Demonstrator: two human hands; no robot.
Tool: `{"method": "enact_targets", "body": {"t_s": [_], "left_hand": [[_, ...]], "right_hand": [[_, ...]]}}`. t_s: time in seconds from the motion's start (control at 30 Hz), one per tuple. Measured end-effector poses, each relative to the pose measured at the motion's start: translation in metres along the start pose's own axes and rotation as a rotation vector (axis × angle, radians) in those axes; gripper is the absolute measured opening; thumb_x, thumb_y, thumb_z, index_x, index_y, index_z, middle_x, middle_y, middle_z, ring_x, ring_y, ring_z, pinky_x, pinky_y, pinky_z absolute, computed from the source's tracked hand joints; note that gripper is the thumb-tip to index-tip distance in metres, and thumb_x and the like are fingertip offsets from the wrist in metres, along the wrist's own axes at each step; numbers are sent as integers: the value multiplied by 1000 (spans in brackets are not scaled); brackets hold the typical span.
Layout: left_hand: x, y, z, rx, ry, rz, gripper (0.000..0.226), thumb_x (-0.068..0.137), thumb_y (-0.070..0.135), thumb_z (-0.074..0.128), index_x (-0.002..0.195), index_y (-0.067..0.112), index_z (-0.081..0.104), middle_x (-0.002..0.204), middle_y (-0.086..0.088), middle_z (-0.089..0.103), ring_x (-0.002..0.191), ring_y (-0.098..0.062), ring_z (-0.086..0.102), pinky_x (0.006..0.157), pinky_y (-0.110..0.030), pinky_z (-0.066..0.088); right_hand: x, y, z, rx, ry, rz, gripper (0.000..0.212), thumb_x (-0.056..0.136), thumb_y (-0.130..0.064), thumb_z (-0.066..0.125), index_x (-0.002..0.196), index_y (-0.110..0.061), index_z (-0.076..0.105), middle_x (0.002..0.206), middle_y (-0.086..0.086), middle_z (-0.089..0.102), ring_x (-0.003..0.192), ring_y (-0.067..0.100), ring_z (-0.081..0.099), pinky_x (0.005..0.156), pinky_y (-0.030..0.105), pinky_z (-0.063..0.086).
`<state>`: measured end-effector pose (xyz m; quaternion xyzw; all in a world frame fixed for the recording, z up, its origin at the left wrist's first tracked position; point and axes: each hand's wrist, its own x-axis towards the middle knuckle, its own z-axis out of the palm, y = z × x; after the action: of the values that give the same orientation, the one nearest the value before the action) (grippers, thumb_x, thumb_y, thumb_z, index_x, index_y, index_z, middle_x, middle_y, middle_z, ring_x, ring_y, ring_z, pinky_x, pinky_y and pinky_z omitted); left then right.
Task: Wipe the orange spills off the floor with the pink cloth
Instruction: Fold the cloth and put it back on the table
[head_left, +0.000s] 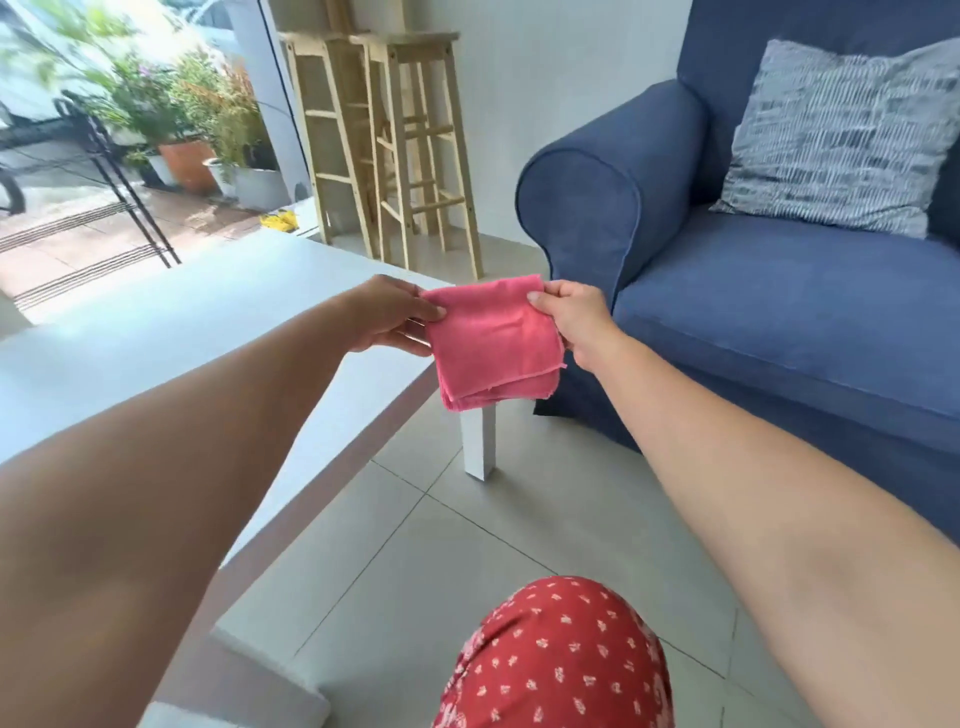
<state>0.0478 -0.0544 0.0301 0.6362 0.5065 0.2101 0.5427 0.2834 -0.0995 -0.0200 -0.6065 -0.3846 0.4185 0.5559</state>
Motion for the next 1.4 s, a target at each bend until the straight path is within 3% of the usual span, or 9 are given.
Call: {"method": "enact_targets", "body": {"t_s": [0.3,0.43,0.73,0.8,0.87,1.0,1.1,1.2,1.4], "left_hand": [[-2,-49,-59,88,214,-63,9,84,-2,68,91,3,67,83,-17,71,66,-20,72,57,-32,62],[10,-58,-67,202,283,-53,15,82,3,70,95,10,69,81,-10,70,65,-15,68,52,-25,54],[21,-73,-86,360,332,-59,42,77,1,63,110,25,52,81,-12,63,65,-22,63,50,-27,51],[20,-75,-88,479,317,-68,44,77,6,62,110,33,51,95,-12,60,72,-24,62,57,-31,55],[19,-75,-89,739,347,-52,46,79,16,64,115,42,52,122,-9,51,98,-27,60,77,-35,53],[23,-77,-76,1125,380,165,43,96,43,49,138,39,49,162,1,22,150,-24,18,118,-46,17],[30,-85,-64,1163,208,99,61,100,55,26,156,30,22,166,4,7,153,-19,-6,121,-50,-6],[31,-94,-56,1152,154,17,70,99,61,17,158,27,4,166,5,0,152,-17,-12,120,-50,-10],[27,-87,-50,1135,161,-9,66,101,56,19,158,26,6,166,3,1,152,-20,-8,121,-50,-6]], "right_hand": [[49,1,108,-491,2,-162,17,88,-20,64,98,-21,77,99,1,74,96,23,66,86,32,52],[58,2,130,-651,47,-210,19,91,-24,60,99,-29,76,112,1,72,103,26,64,86,31,49],[71,10,170,-687,-24,-304,25,90,-13,57,100,-22,77,115,10,70,106,29,64,83,25,42],[70,11,177,-695,-25,-315,29,89,-10,54,106,-21,74,117,11,68,107,30,63,89,28,47],[68,12,179,-718,-24,-340,38,89,-4,49,120,-17,67,124,13,63,111,31,62,96,34,48],[58,16,178,-819,-85,-454,37,93,-3,42,123,-11,61,130,13,57,118,31,55,101,38,42],[54,25,175,-1045,-199,-517,38,99,-20,43,132,-14,58,141,7,55,132,25,46,107,39,31],[54,32,170,-1122,-271,-510,43,101,-23,35,141,-16,51,154,1,42,144,14,33,113,37,23],[51,29,158,-1120,-286,-510,43,101,-21,34,140,-18,52,153,2,44,144,17,34,115,38,22]]}}
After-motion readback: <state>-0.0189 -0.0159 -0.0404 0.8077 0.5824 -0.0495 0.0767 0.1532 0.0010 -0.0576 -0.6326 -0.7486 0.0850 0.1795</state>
